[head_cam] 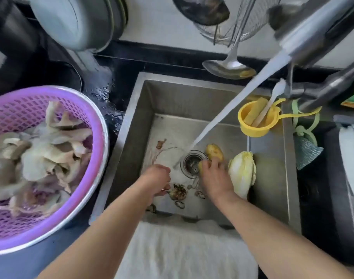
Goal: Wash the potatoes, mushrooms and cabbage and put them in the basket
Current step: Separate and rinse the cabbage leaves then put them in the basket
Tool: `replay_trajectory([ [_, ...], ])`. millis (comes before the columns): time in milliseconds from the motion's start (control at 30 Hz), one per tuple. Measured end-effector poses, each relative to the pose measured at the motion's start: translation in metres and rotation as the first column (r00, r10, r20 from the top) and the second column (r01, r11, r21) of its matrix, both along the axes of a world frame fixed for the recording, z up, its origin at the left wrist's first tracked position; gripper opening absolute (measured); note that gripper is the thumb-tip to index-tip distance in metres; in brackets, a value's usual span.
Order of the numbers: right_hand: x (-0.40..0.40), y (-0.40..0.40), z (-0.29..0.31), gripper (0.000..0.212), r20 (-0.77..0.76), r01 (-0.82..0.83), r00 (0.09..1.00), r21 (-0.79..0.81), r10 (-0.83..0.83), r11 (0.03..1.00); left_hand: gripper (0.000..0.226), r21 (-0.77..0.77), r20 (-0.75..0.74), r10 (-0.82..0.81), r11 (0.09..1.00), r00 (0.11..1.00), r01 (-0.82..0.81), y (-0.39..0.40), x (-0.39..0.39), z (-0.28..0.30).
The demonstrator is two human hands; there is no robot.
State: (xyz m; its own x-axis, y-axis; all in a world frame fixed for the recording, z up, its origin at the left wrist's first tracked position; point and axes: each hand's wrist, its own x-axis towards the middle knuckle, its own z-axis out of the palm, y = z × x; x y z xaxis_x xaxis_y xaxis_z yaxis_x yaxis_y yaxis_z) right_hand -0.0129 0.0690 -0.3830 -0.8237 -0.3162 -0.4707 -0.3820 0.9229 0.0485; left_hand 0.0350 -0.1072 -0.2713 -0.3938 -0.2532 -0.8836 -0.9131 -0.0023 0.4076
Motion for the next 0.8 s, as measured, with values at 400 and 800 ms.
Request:
replay_trajectory([
  [400,-0.021,-0.068,0.065,0.040,0.987,0.921,-0.086,0.026,-0.137,-0.389,0.029,0.278,-0.201,0.333,0.921,0.921,-0.272,0.020,-0.034,-0.016],
  [800,-0.008,-0.068,0.062,0.038,0.694,0.803,0.596,-0.528,-0.404,0.276,0.033,0.446,0.093,0.444,0.782,0.891,-0.436,0.017,-0.058,-0.042],
])
